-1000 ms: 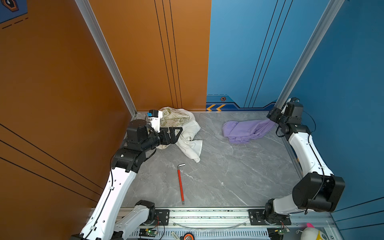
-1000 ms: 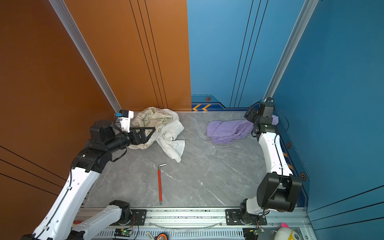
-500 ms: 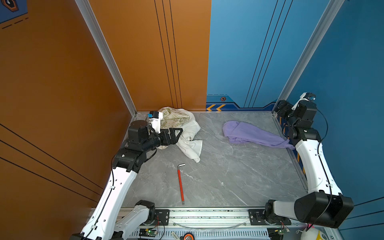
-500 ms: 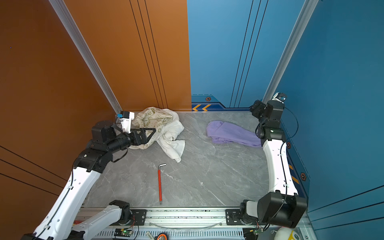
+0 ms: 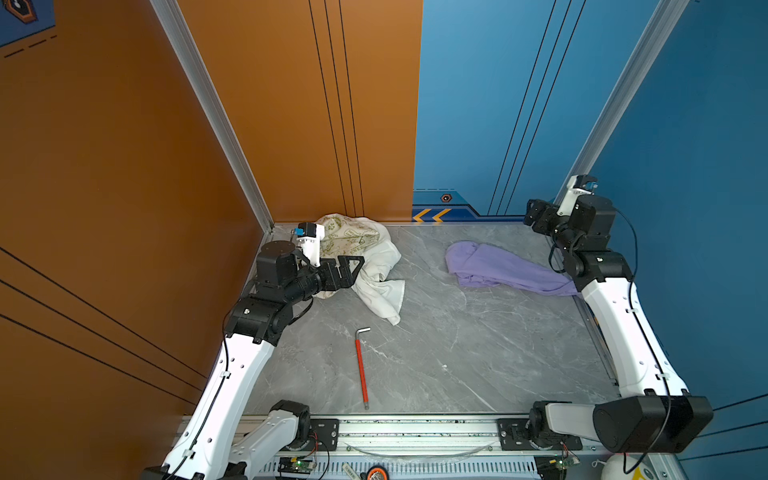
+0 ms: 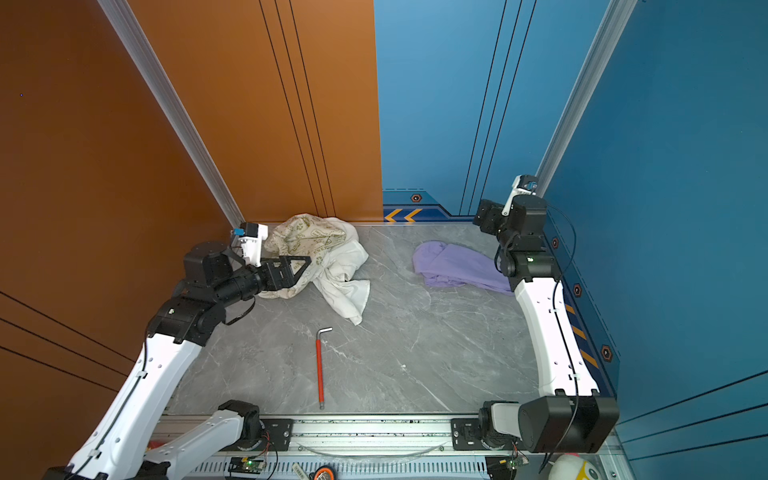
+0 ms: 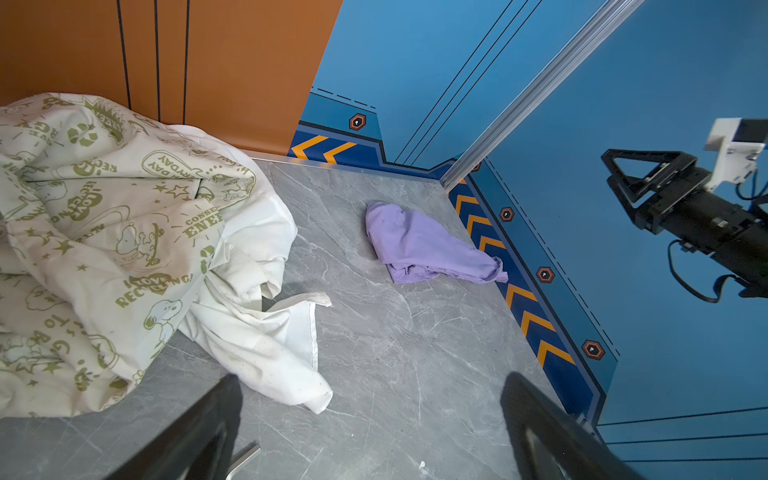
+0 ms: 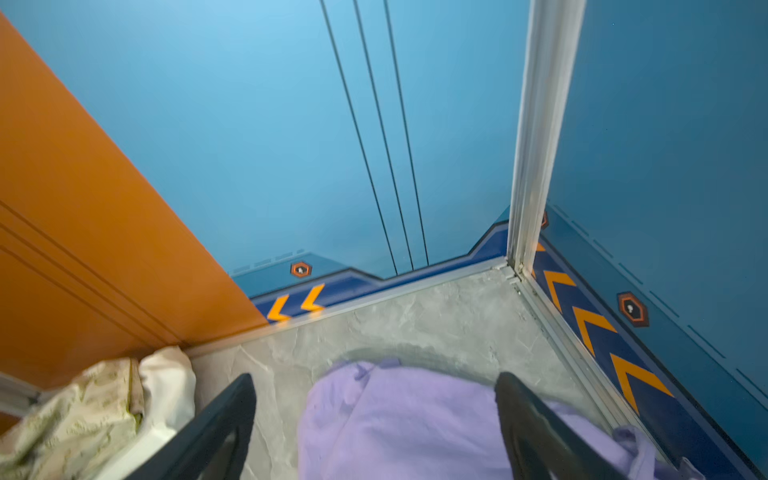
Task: Pick out a specific cloth from the pile
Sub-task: 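Lower the right gripper onto the lavender cloth and grasp it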
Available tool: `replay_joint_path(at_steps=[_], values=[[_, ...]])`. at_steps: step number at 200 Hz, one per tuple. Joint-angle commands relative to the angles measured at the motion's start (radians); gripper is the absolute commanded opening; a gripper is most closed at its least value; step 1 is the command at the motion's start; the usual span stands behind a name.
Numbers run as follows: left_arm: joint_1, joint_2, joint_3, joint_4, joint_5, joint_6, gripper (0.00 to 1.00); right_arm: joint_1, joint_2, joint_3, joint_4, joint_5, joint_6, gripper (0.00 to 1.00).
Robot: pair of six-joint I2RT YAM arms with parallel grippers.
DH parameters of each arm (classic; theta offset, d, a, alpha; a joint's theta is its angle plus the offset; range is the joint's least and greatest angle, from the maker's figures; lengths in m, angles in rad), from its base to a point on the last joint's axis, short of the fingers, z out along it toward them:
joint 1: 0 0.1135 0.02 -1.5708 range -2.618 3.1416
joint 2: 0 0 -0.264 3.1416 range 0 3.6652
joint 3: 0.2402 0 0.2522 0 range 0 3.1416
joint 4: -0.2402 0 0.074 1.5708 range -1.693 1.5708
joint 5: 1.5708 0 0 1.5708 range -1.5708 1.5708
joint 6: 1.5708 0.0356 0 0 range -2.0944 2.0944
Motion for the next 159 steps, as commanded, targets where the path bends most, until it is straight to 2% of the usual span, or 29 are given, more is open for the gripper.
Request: replay_joint_path(at_steps=[1,46,77,125,159], values=[[0.008,-0.002,-0.009,0.005,-0.016,-0.011,0.98,0.055,0.090,-0.012,-0.178,0.044,-0.108,0.92],[0.011,-0.012,-0.016,0.004,-0.015,-0.011,0.98,0.108,0.327,0.001,-0.306,0.021,-0.073,0.92],[0.015,-0.021,-0.026,0.005,-0.016,-0.012,0.98,0.122,0.471,0.033,-0.356,-0.028,-0.036,0.87],[0.026,-0.027,-0.039,0.005,-0.010,-0.012,0.98,0.119,0.619,0.063,-0.356,-0.040,0.006,0.77],[0.037,-0.032,-0.045,0.002,-0.004,-0.012,0.98,0.115,0.682,0.115,-0.355,-0.016,0.023,0.74]])
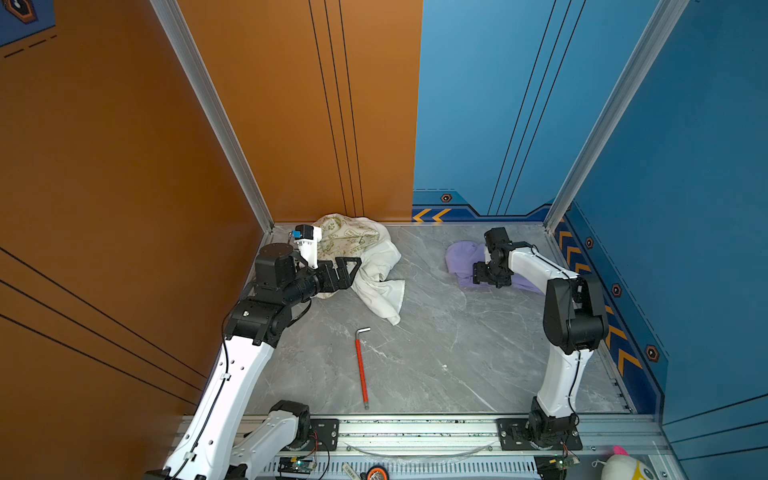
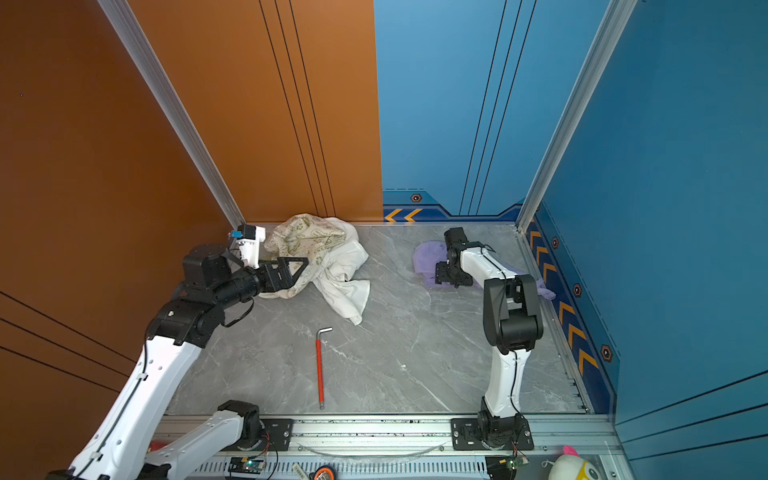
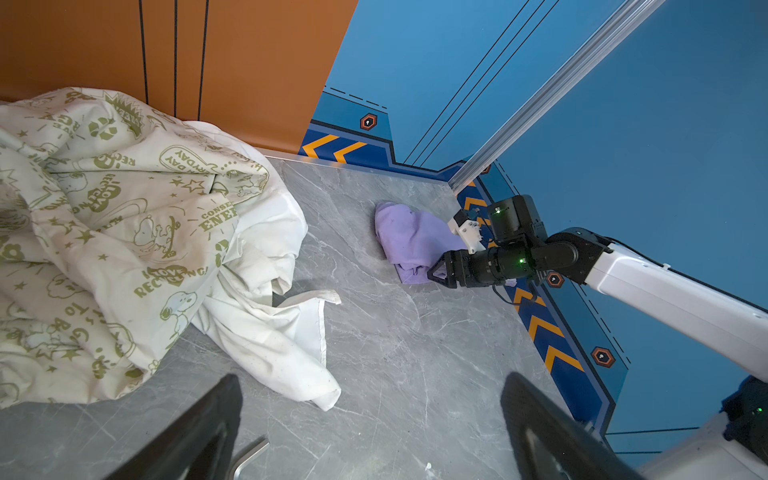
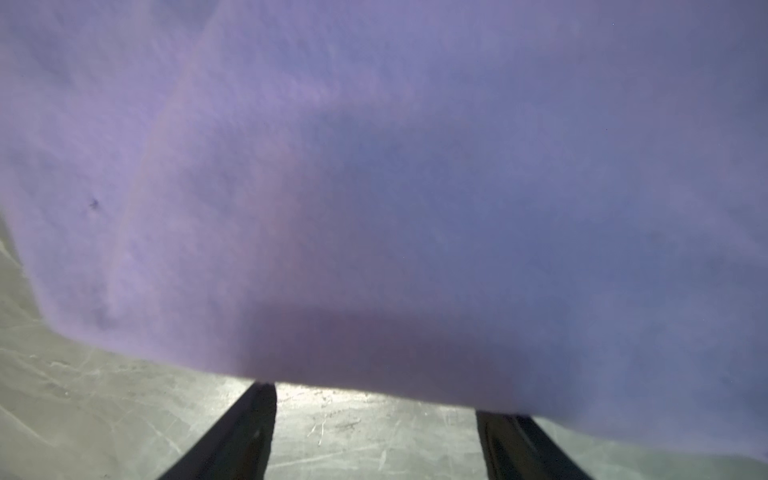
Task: Pick out a specific cloth from the pile
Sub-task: 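Lower the right gripper onto the lavender cloth and grasp it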
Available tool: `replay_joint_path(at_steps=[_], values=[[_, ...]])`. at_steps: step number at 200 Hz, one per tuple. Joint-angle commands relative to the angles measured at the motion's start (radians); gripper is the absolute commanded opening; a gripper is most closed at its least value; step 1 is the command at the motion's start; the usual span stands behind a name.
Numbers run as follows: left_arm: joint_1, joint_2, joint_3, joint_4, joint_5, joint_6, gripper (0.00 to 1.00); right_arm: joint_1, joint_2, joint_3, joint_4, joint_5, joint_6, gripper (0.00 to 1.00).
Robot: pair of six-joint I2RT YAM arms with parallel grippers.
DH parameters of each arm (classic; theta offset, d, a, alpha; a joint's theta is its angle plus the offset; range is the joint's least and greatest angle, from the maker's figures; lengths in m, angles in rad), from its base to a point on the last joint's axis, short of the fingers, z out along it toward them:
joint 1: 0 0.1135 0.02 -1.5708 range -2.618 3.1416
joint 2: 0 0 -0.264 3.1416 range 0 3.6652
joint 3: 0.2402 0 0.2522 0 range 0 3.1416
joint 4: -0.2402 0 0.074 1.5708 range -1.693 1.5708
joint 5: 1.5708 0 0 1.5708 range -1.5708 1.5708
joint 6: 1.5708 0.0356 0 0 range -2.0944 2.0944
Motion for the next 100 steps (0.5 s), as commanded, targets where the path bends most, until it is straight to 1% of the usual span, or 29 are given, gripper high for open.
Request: replay_joint_path(at_steps=[1,16,51,79,100], values=[[0.013,-0.015,-0.016,0.002,0.001,-0.011,0.98,-0.003,0.032,0.059,-0.028,0.017,0.032,0.73],[0.015,-0.017,-0.016,-0.002,0.003,-0.010,0.98,0.003,0.029,0.079,-0.028,0.025,0.034,0.72],[0.023,-0.017,-0.019,-0.002,0.003,-0.010,0.98,0.016,-0.006,0.088,0.007,0.104,0.034,0.74],[0.026,-0.027,-0.013,-0.002,0.000,-0.001,0.98,0.013,0.000,0.104,0.012,0.162,0.031,0.74],[0.026,-0.034,-0.016,-0.002,0.001,0.006,0.98,0.013,-0.003,0.112,0.029,0.181,0.029,0.71]])
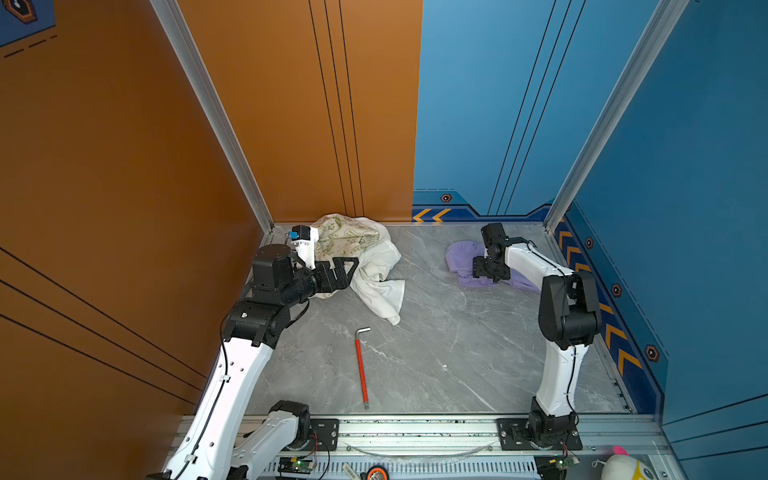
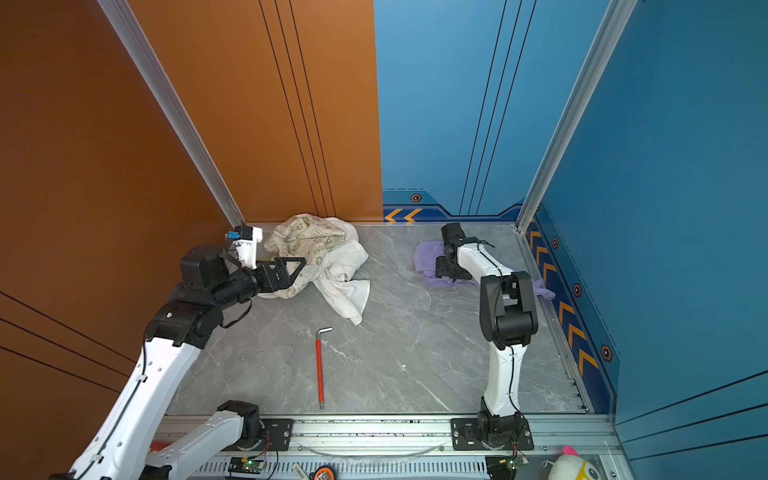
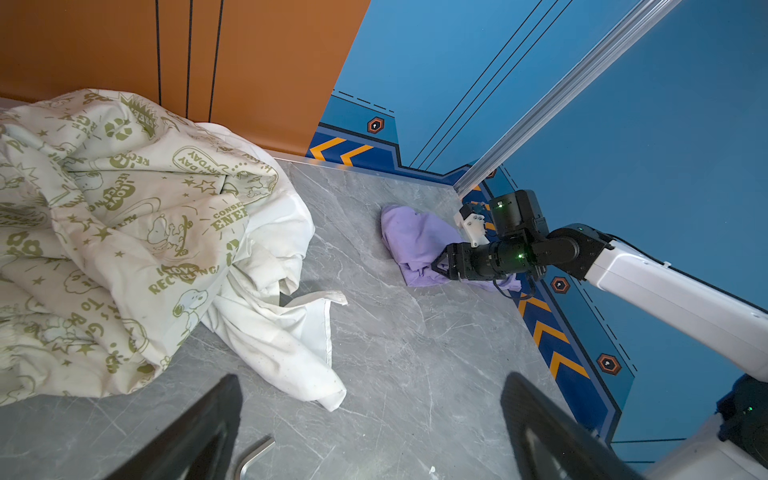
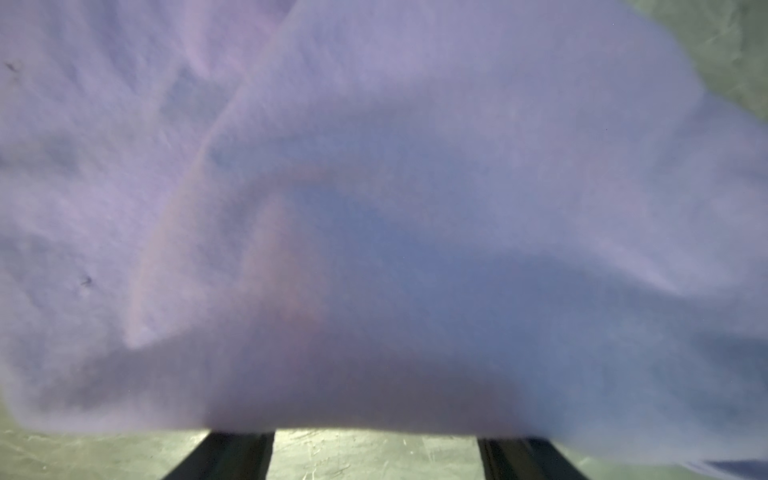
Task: Pick out a specific cloth from the pile
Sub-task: 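Lower the right gripper onto the lavender cloth and grasp it, then lift the lavender cloth with the right gripper and set it down nearer the robot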
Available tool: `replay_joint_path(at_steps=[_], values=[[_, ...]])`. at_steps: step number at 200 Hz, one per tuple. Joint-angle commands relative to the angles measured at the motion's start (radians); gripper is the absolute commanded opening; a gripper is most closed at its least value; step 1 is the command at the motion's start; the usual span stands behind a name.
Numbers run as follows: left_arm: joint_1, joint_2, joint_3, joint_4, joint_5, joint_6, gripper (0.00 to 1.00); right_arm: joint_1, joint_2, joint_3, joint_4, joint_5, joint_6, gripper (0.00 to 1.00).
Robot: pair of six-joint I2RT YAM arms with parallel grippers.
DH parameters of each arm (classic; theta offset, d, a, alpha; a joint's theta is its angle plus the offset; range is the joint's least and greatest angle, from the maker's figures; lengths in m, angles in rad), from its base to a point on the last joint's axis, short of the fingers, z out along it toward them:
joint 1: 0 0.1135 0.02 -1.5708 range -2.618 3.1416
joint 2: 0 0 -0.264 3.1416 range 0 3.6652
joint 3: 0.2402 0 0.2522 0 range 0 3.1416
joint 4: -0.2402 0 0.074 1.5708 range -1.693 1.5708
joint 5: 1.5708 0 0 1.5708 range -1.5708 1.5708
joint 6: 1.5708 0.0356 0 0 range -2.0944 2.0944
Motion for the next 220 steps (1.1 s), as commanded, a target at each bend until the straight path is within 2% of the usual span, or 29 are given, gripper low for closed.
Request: replay_joint_path(at_steps=[1,48,75,177,220], values=[[0.009,-0.024,-0.013,-0.001,0.001,0.005,0.98,0.002,-0.036,0.035,0.027,0.071,0.011,0.71],[0.010,-0.021,-0.017,-0.002,0.001,0.000,0.98,0.024,-0.067,0.033,0.082,0.129,-0.016,0.67],[0.012,-0.021,-0.013,-0.002,0.001,0.003,0.98,0.043,-0.069,0.044,0.082,0.195,-0.072,0.59],[0.014,-0.012,-0.015,-0.002,0.008,-0.005,0.98,0.110,0.000,0.083,0.071,0.440,-0.338,0.62],[0.015,-0.010,-0.015,-0.002,0.010,-0.009,0.98,0.105,0.072,0.098,0.058,0.430,-0.375,0.59]])
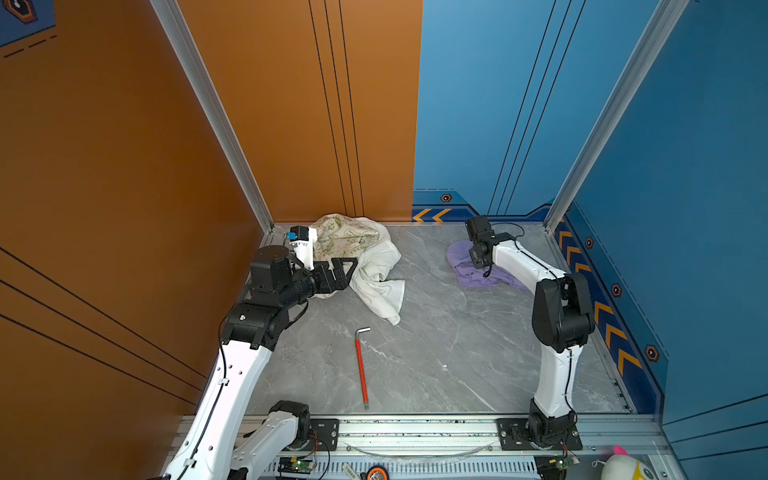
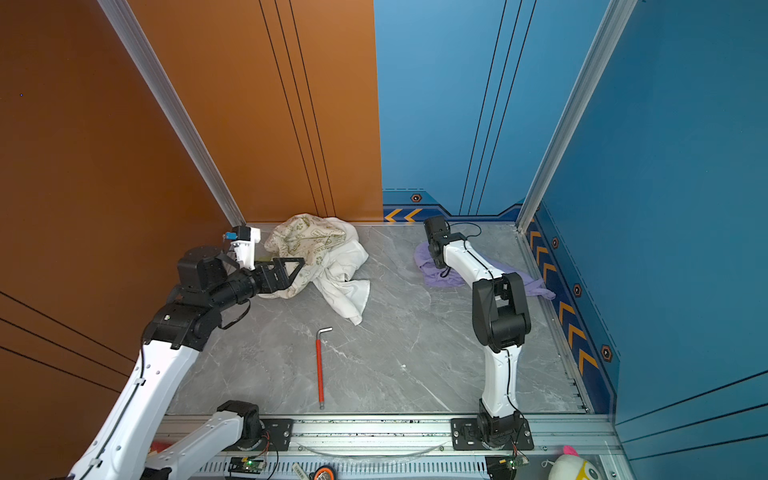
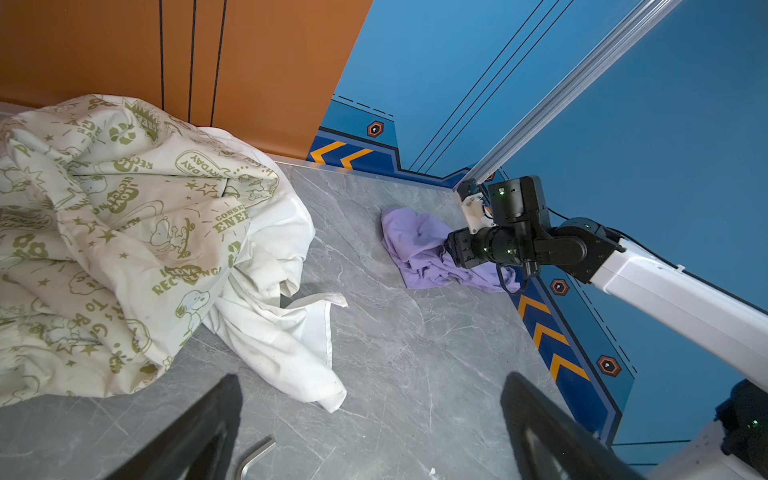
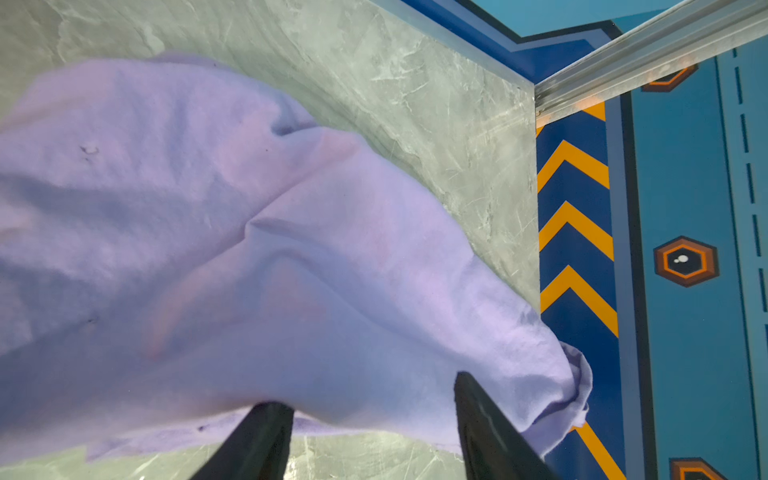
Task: Pick out a specific cloth from the pile
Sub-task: 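Lift the lavender cloth with the right gripper and set it down nearer the robot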
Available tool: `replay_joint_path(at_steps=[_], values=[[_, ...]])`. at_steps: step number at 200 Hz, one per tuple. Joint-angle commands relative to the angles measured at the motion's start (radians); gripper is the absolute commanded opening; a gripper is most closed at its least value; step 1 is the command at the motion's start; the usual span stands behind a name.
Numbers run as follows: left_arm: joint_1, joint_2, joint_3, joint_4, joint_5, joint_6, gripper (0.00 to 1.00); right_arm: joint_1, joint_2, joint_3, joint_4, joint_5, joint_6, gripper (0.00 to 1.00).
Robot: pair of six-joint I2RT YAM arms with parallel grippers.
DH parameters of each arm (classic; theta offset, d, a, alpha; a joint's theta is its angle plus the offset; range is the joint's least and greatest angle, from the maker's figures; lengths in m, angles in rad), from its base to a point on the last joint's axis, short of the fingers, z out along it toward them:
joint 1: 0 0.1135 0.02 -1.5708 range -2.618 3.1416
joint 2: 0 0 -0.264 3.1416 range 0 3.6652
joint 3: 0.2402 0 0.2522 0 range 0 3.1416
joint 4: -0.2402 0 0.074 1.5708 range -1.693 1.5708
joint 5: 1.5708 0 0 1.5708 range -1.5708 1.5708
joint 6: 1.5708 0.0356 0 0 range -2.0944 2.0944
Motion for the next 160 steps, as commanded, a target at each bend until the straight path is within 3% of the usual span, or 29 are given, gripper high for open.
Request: replay_joint_path(at_steps=[1,21,47,83,118,160], values=[[0.010,-0.001,-0.011,-0.002,0.010,-0.009,0.98,-0.005,0.066,0.024,-0.012,0.031,-0.049,0.59],[0.010,-0.003,-0.012,-0.002,0.010,-0.009,0.98,-0.007,0.099,0.040,-0.028,0.029,-0.067,0.52],[0.010,-0.003,-0.016,-0.001,0.010,-0.009,0.98,-0.004,0.116,0.056,-0.040,0.040,-0.074,0.25],[0.010,0.003,-0.019,-0.001,0.007,-0.015,0.98,0.000,0.077,0.092,-0.040,0.038,-0.050,0.00],[0.010,0.003,-0.023,-0.001,0.003,-0.020,0.98,-0.001,0.038,0.187,-0.038,0.008,0.025,0.00],[0.010,-0.006,-0.035,0.002,-0.002,-0.024,0.98,-0.007,-0.047,0.366,-0.006,-0.145,0.173,0.00]])
